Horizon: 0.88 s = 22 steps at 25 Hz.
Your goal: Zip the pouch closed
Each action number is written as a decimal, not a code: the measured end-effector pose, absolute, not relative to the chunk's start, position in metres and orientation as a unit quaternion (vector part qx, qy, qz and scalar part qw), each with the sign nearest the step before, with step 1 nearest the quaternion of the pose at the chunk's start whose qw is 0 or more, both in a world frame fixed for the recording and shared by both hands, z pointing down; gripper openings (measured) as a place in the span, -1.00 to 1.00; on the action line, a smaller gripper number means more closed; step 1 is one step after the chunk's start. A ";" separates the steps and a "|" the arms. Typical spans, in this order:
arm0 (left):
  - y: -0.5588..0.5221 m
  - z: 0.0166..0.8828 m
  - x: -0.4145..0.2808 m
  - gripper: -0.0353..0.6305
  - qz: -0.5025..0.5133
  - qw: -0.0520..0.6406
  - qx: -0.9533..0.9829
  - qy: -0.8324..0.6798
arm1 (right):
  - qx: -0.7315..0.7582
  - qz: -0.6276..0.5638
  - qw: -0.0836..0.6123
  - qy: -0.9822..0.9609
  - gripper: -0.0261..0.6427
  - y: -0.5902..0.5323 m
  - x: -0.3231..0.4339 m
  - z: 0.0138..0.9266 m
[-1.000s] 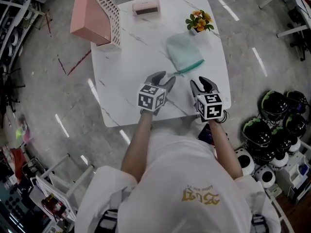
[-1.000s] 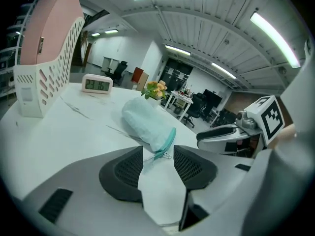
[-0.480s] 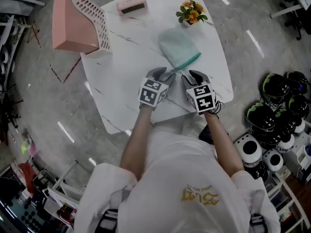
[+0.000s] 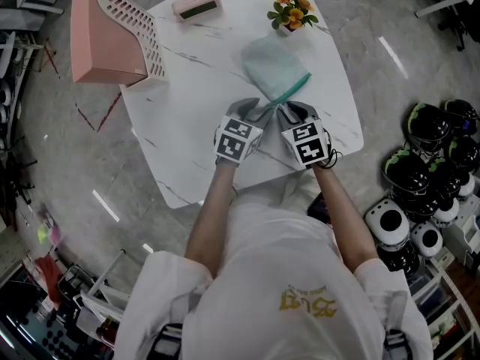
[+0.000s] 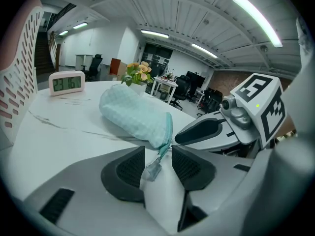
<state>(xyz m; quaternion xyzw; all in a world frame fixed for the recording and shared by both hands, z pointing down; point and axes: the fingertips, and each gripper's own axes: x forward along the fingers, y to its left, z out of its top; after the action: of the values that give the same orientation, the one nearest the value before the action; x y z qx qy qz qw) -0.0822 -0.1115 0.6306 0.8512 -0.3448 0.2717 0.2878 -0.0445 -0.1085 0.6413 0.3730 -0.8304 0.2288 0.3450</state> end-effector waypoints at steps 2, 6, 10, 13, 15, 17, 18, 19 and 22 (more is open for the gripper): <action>-0.112 0.631 -0.081 -0.31 0.278 0.282 0.852 -0.342 | 0.371 0.227 0.348 -0.831 -0.57 -0.109 -0.046 0.643; -0.111 0.635 -0.074 -0.32 0.296 0.269 0.855 -0.330 | 0.370 0.224 0.352 -0.830 -0.61 -0.108 -0.047 0.645; -0.110 0.640 -0.067 -0.41 0.313 0.257 0.858 -0.318 | 0.365 0.216 0.358 -0.832 -0.67 -0.107 -0.049 0.648; -0.108 0.644 -0.064 -0.60 0.324 0.247 0.859 -0.310 | 0.356 0.206 0.364 -0.836 -0.80 -0.106 -0.052 0.650; -0.106 0.647 -0.063 -0.74 0.330 0.243 0.859 -0.306 | 0.350 0.196 0.369 -0.838 -0.85 -0.104 -0.055 0.650; -0.104 0.648 -0.062 -0.78 0.335 0.240 0.859 -0.303 | 0.347 0.189 0.373 -0.839 -0.87 -0.103 -0.056 0.649; -0.103 0.648 -0.061 -0.78 0.335 0.240 0.859 -0.302 | 0.347 0.186 0.375 -0.839 -0.87 -0.103 -0.056 0.649; -0.103 0.648 -0.061 -0.78 0.336 0.240 0.859 -0.302 | 0.347 0.184 0.376 -0.839 -0.87 -0.103 -0.056 0.649; -0.103 0.649 -0.062 -0.79 0.335 0.247 0.858 -0.302 | 0.343 0.178 0.382 -0.839 -0.87 -0.103 -0.055 0.647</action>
<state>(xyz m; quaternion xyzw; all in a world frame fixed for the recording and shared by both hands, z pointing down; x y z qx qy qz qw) -0.0618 -0.1027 0.6486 0.8579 -0.3015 0.3350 0.2466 -0.0554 -0.1033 0.6473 0.3435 -0.8393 0.1781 0.3820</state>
